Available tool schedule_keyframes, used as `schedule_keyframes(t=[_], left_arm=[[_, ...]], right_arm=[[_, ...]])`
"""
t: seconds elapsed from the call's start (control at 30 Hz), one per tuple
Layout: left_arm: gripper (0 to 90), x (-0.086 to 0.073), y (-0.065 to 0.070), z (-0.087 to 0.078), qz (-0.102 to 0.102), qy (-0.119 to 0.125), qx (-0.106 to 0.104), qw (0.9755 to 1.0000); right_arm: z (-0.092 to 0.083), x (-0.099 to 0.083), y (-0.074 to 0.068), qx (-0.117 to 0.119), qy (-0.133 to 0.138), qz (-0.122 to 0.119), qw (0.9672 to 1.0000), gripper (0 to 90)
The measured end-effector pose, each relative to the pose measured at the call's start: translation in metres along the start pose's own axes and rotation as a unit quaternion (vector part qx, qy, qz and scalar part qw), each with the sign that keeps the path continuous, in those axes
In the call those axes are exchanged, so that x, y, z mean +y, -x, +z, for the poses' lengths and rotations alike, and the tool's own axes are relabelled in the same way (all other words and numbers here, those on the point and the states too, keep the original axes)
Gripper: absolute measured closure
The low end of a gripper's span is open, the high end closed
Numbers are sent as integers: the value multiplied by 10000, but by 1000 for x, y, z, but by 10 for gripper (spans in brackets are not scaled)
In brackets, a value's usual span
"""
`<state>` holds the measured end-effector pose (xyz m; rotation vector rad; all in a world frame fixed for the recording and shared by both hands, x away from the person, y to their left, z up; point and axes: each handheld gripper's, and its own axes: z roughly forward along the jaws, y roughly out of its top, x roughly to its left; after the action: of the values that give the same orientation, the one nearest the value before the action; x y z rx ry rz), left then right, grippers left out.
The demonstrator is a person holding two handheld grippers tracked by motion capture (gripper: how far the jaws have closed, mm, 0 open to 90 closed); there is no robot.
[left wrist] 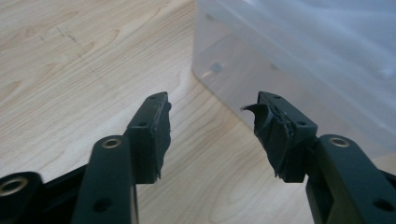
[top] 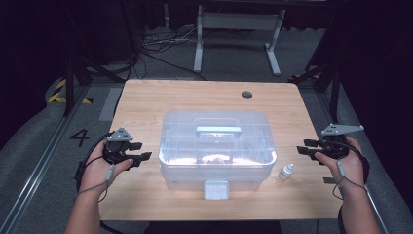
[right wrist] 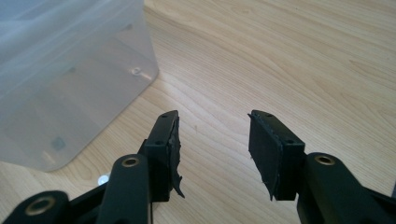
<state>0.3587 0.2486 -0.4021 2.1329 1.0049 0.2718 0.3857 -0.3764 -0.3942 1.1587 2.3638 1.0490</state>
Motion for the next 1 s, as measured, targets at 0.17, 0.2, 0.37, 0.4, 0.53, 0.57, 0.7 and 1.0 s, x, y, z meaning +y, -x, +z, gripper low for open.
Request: schedule_keyframes(t=[0.17,0.2,0.37,0.4,0.53,0.57,0.7,1.0], left_arm=[[504,4,6,-5,40,37,-78,10000],[526,4,6,-5,40,37,-78,10000],[554,7,11,-9,42,100,-165,9998],[554,8,11,-10,92,133,-169,9997],[537,11,13,-17,107,308,-235,9992],[537,11,13,-18,112,351,-232,9991],[537,15,16,-24,111,490,-266,9984],[538,16,18,-25,146,471,-234,9985]], right_arm=[[2,1,-3,87,-8,-117,9999,539],[2,1,-3,87,-8,-117,9999,539],[1,3,-7,165,54,-187,9997,547],[1,4,-8,189,31,-186,9996,547],[1,6,-12,269,57,-262,9993,547],[1,7,-13,274,54,-268,9993,547],[1,8,-15,293,55,-291,9991,547],[-3,14,-22,398,180,-390,9983,546]])
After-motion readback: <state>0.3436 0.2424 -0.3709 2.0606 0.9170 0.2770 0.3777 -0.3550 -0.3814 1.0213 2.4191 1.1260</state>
